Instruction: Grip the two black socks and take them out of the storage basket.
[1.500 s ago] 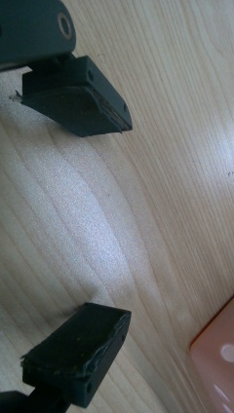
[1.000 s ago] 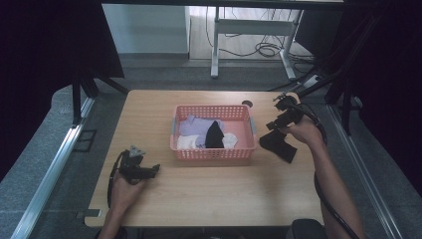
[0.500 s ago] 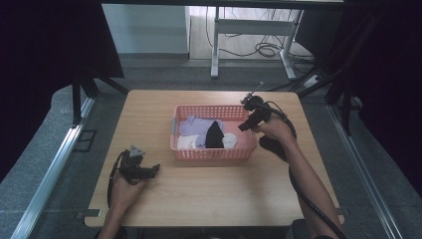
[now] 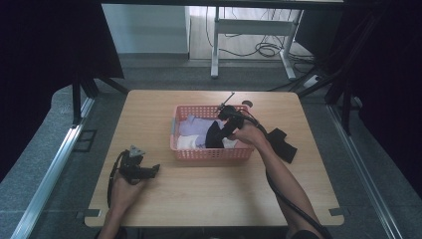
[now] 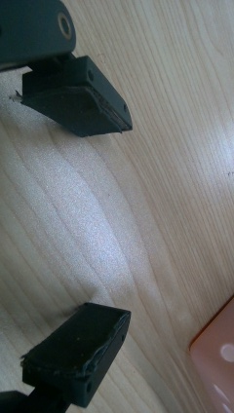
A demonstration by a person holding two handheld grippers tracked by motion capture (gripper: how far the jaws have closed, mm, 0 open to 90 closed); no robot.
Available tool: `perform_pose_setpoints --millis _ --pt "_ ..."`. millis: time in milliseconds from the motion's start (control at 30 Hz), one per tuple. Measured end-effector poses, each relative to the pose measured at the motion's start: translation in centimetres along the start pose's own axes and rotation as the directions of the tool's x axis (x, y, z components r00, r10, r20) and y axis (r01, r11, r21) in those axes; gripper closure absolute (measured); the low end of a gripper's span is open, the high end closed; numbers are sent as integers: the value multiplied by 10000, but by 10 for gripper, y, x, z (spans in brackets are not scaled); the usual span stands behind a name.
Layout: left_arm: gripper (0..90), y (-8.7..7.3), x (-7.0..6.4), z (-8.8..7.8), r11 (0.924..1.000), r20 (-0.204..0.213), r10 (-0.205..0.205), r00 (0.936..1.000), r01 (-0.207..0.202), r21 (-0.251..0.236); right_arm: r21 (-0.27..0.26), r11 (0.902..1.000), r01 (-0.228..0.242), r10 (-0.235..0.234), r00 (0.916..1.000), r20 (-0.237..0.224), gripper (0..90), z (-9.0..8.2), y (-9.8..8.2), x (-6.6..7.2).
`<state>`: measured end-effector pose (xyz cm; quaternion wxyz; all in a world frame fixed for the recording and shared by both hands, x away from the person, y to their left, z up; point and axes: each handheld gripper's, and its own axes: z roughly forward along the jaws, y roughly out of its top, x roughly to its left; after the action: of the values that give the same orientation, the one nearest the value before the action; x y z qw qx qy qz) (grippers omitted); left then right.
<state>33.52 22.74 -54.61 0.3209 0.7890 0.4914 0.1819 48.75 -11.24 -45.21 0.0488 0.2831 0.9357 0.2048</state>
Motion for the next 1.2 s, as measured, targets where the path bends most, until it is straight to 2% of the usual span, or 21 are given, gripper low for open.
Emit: perform_pose_setpoints --millis 133,267,367,467,633,867,1200 --pt "118 0 0 0 10000 4 -1 10000 1 -1 345 9994 31 -27 9999 -129 250 21 8 4" --pt "118 0 0 0 10000 5 2 10000 -2 -1 725 9972 187 -183 9998 -65 254 34 10 4" --pt "118 0 0 0 10000 -2 9 10000 -9 7 1118 9933 276 -259 9995 -172 304 45 11 4" --pt "117 0 0 0 10000 0 9 10000 -9 7 1210 9923 277 -240 9992 -318 387 50 12 2" --pt "118 0 0 0 10000 4 2 10000 -2 -1 965 9953 -17 35 9998 -181 736 45 11 0" --pt "118 0 0 0 10000 9 6 10000 -6 34 686 9976 -41 49 9999 -114 786 34 8 1" --pt "118 0 0 0 10000 -2 19 10000 -19 47 -197 9998 -15 18 9999 165 786 -14 18 0"
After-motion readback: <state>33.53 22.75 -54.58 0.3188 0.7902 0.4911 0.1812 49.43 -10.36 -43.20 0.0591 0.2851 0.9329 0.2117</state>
